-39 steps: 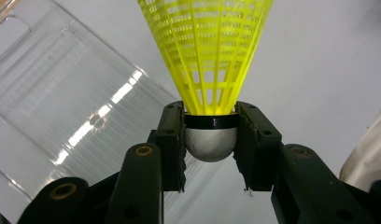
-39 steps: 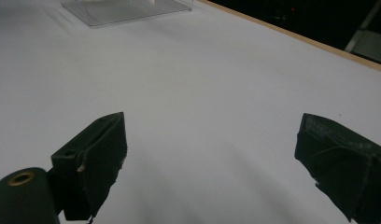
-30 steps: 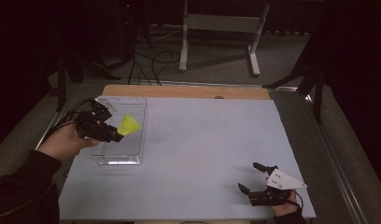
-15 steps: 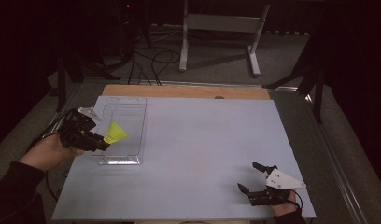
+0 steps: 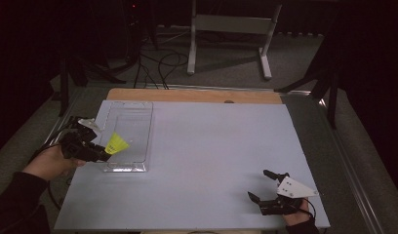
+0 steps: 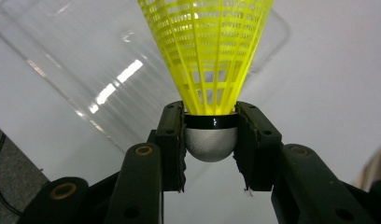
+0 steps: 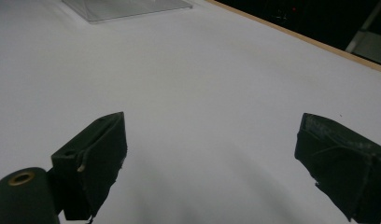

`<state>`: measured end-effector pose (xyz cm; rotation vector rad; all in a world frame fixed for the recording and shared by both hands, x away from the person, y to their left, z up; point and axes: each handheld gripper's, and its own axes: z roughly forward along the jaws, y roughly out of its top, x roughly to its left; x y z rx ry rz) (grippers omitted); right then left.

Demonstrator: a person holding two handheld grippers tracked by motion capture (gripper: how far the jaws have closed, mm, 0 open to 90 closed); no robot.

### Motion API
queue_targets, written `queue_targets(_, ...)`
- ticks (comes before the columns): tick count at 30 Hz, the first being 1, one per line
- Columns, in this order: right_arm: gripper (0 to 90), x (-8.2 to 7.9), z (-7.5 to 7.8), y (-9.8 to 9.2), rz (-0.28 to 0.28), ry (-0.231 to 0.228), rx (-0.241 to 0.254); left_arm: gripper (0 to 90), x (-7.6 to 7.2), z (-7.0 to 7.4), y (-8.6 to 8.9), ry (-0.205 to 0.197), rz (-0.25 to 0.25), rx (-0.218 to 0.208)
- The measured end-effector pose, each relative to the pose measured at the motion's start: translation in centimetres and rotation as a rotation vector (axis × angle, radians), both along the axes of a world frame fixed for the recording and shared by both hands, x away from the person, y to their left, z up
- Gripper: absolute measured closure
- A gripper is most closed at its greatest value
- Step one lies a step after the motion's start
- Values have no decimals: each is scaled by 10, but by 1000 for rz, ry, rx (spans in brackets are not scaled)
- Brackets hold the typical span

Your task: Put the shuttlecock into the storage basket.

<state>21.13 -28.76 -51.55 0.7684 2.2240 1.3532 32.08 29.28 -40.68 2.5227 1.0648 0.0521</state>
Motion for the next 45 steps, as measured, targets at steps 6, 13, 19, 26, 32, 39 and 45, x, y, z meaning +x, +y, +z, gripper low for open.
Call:
queue_targets(6,93,0,0,0,2,1,0,658,8,-13,9,-7,-1,-2)
queue_targets(13,93,0,0,0,2,2,2,657,16,-24,18,-3,25,14)
queue_targets(19,93,0,0,0,6,9,4,657,21,-30,16,0,34,20)
queue_targets(26,93,0,0,0,5,8,5,656,29,-35,16,24,56,29)
queue_targets(32,94,0,0,0,6,7,6,654,31,-35,9,30,50,61)
queue_targets(39,94,0,0,0,8,7,5,652,31,-33,6,41,42,81)
queue_targets(45,94,0,0,0,8,8,5,602,31,-31,5,70,46,69)
